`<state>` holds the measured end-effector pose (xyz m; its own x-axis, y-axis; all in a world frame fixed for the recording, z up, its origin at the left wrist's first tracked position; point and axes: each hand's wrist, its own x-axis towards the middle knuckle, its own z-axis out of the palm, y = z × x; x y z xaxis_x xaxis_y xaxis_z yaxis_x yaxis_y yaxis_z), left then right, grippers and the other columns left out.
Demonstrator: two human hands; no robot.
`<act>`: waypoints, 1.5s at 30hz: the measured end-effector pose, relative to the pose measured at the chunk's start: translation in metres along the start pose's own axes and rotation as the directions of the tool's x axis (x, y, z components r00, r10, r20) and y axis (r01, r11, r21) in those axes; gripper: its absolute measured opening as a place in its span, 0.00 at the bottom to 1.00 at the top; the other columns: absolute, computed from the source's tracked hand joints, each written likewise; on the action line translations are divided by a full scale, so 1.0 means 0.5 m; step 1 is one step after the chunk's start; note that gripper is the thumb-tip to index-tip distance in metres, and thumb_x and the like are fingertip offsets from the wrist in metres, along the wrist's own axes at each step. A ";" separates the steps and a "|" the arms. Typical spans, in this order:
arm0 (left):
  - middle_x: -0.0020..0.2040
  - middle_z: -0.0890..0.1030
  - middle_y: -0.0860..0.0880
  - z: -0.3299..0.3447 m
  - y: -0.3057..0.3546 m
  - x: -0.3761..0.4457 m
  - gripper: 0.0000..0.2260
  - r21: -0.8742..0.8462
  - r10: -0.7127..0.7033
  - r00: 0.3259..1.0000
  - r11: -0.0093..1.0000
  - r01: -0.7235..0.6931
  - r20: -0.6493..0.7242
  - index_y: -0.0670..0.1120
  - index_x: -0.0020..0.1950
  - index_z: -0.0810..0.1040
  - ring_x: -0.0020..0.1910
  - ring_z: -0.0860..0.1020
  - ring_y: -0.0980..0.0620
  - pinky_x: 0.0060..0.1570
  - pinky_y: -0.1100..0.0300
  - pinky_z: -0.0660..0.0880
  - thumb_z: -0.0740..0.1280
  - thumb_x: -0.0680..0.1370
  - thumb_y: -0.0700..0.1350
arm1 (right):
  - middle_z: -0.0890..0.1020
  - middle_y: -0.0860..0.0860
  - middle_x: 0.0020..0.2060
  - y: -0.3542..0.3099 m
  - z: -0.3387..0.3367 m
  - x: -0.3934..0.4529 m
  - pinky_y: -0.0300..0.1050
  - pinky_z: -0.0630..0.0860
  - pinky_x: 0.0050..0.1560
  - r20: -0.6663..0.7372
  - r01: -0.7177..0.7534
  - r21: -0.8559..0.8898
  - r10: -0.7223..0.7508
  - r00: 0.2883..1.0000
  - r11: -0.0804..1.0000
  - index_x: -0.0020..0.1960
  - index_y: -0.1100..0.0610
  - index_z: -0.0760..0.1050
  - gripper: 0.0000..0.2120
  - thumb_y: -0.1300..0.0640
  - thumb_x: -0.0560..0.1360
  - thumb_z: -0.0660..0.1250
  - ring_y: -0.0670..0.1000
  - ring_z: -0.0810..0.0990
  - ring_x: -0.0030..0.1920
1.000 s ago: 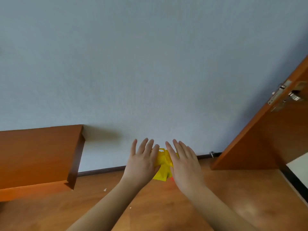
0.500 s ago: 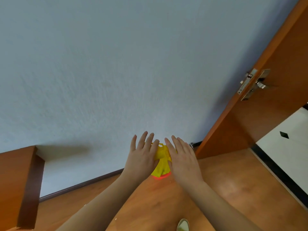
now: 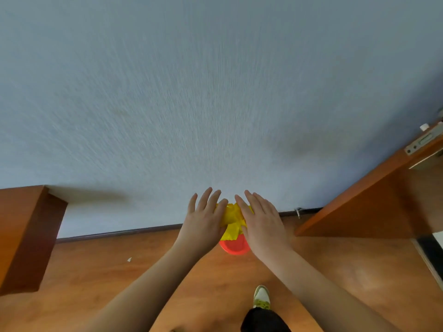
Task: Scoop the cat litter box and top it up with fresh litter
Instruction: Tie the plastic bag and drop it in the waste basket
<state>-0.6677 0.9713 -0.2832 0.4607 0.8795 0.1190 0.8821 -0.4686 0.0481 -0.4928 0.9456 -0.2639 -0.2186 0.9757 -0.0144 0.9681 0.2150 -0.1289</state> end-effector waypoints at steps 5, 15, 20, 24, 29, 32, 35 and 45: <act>0.68 0.74 0.41 0.017 0.049 0.071 0.21 0.007 -0.108 0.994 0.994 0.108 0.019 0.46 0.63 0.75 0.70 0.70 0.37 0.63 0.34 0.70 0.70 0.74 0.54 | 0.62 0.55 0.75 0.098 0.010 0.053 0.52 0.58 0.73 0.049 0.112 0.010 -0.113 0.992 0.994 0.77 0.52 0.57 0.30 0.50 0.78 0.64 0.57 0.61 0.75; 0.67 0.75 0.40 0.067 0.078 0.113 0.15 -0.005 -0.143 0.989 0.990 0.144 0.028 0.43 0.59 0.76 0.70 0.69 0.36 0.63 0.34 0.69 0.71 0.73 0.41 | 0.63 0.56 0.75 0.157 0.058 0.087 0.51 0.58 0.73 0.077 0.144 0.066 -0.149 0.986 0.987 0.76 0.53 0.58 0.28 0.51 0.79 0.62 0.57 0.61 0.75; 0.67 0.75 0.40 0.129 0.070 0.084 0.16 0.002 -0.117 0.991 0.993 0.117 0.062 0.43 0.60 0.76 0.69 0.70 0.36 0.63 0.35 0.69 0.71 0.73 0.41 | 0.62 0.54 0.75 0.144 0.116 0.075 0.51 0.56 0.74 0.102 0.154 0.044 -0.158 0.982 0.987 0.77 0.52 0.57 0.28 0.50 0.80 0.61 0.56 0.60 0.75; 0.69 0.73 0.41 0.174 0.066 0.050 0.18 -0.012 -0.121 0.987 0.992 0.123 0.105 0.45 0.62 0.75 0.71 0.68 0.37 0.66 0.36 0.68 0.72 0.73 0.42 | 0.63 0.55 0.75 0.132 0.163 0.053 0.52 0.57 0.73 0.126 0.137 0.011 -0.137 0.983 0.991 0.76 0.52 0.58 0.28 0.50 0.79 0.62 0.56 0.61 0.75; 0.70 0.71 0.41 0.226 0.085 0.023 0.21 -0.024 -0.121 0.984 0.992 0.125 0.128 0.45 0.64 0.74 0.72 0.66 0.37 0.67 0.35 0.66 0.72 0.72 0.41 | 0.69 0.56 0.71 0.137 0.215 0.029 0.53 0.62 0.71 0.119 0.116 -0.019 -0.113 0.986 0.993 0.74 0.55 0.64 0.30 0.52 0.75 0.69 0.57 0.67 0.71; 0.70 0.71 0.40 0.266 0.086 0.018 0.20 -0.022 -0.129 0.985 0.991 0.132 0.117 0.43 0.64 0.72 0.72 0.65 0.36 0.67 0.33 0.63 0.69 0.72 0.38 | 0.71 0.55 0.69 0.144 0.254 0.036 0.53 0.66 0.70 0.113 0.106 -0.004 -0.105 0.988 0.994 0.73 0.56 0.65 0.33 0.52 0.72 0.72 0.56 0.70 0.70; 0.69 0.73 0.40 0.325 0.081 0.032 0.18 -0.041 -0.149 0.983 0.987 0.154 0.104 0.43 0.64 0.74 0.71 0.67 0.37 0.67 0.35 0.65 0.67 0.74 0.40 | 0.72 0.55 0.69 0.162 0.315 0.060 0.53 0.67 0.70 0.128 0.108 0.017 -0.109 0.986 0.994 0.73 0.57 0.65 0.33 0.51 0.72 0.71 0.55 0.70 0.69; 0.64 0.78 0.43 0.602 0.050 0.099 0.22 -0.149 -0.219 0.966 0.960 0.238 0.135 0.45 0.63 0.76 0.66 0.74 0.41 0.64 0.42 0.71 0.75 0.71 0.45 | 0.80 0.51 0.61 0.240 0.590 0.160 0.47 0.77 0.57 0.070 0.105 0.121 -0.114 0.991 0.987 0.68 0.55 0.72 0.38 0.47 0.62 0.79 0.53 0.80 0.58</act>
<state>-0.5935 1.0279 -0.5746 0.2653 0.9637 -0.0291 0.9417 -0.2525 0.2222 -0.4304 1.0367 -0.5730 -0.3354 0.9396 -0.0690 0.9178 0.3093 -0.2489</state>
